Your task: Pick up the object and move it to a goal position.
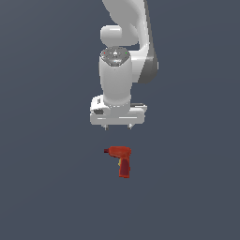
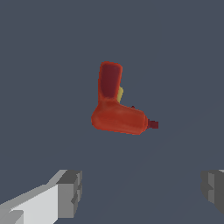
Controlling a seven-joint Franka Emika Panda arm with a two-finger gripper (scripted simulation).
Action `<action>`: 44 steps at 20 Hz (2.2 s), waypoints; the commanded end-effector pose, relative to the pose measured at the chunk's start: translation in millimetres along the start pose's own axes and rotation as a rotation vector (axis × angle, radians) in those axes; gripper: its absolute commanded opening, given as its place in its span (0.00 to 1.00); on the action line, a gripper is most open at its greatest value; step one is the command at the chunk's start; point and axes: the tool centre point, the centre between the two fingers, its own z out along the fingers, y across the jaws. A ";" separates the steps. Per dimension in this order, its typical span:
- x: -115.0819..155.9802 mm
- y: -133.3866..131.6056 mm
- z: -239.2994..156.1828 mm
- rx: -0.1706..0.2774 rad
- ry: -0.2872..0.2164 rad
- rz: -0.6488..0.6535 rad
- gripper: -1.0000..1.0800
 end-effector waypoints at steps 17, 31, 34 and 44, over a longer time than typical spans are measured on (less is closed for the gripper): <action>4.3 -3.2 0.4 -0.011 0.001 -0.024 1.00; 42.3 -9.5 37.8 0.015 -0.050 -0.096 1.00; 53.9 -11.8 52.9 0.027 -0.068 -0.121 1.00; 82.7 -18.0 105.7 0.076 -0.121 -0.196 1.00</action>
